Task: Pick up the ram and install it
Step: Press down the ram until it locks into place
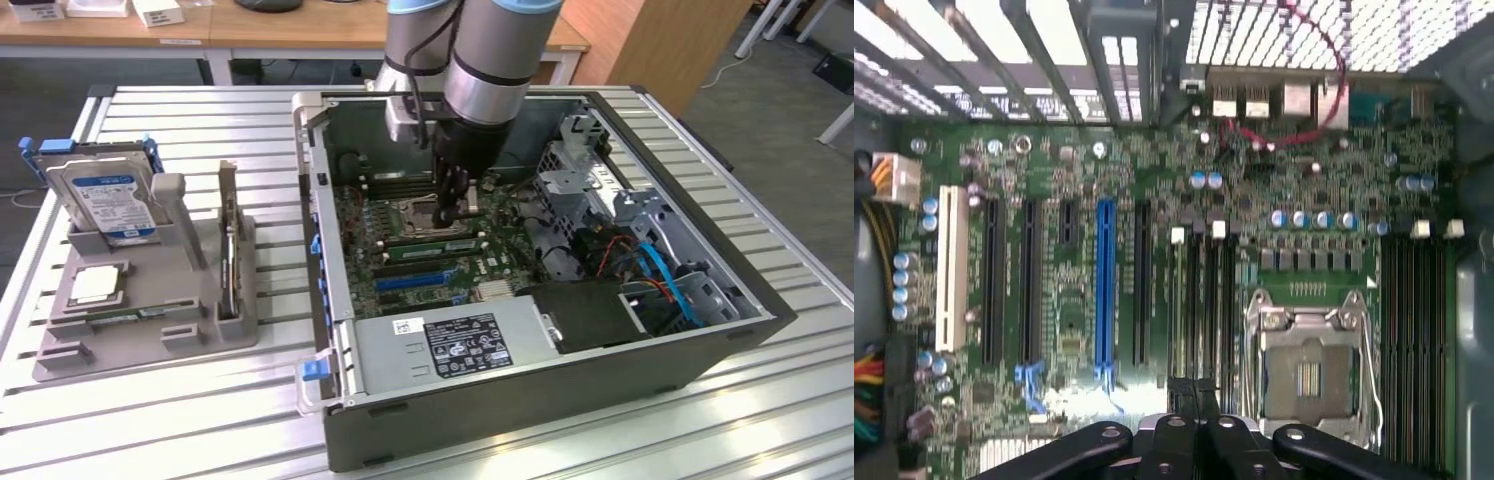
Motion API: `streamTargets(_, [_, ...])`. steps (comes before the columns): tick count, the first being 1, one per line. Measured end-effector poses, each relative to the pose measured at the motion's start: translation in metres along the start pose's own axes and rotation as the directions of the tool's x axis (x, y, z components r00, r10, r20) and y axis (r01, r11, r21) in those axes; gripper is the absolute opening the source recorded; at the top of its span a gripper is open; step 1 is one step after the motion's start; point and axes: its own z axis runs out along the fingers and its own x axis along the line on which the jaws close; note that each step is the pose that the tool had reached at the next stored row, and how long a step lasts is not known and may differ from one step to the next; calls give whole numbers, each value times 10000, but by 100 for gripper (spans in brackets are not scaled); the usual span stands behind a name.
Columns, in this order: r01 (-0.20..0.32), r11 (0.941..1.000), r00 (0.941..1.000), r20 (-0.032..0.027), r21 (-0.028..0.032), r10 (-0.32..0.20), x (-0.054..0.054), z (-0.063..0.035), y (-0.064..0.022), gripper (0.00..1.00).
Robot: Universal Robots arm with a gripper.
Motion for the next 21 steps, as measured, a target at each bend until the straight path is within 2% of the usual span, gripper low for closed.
streamTargets(3, [1,10000,10000,0,0,-1,0,-1,-35,11])
streamTargets(19, [-10,10000,10000,0,0,10,0,-1,-36,11])
streamTargets(21, [-231,9997,9997,11,12,231,-1,1,-37,11])
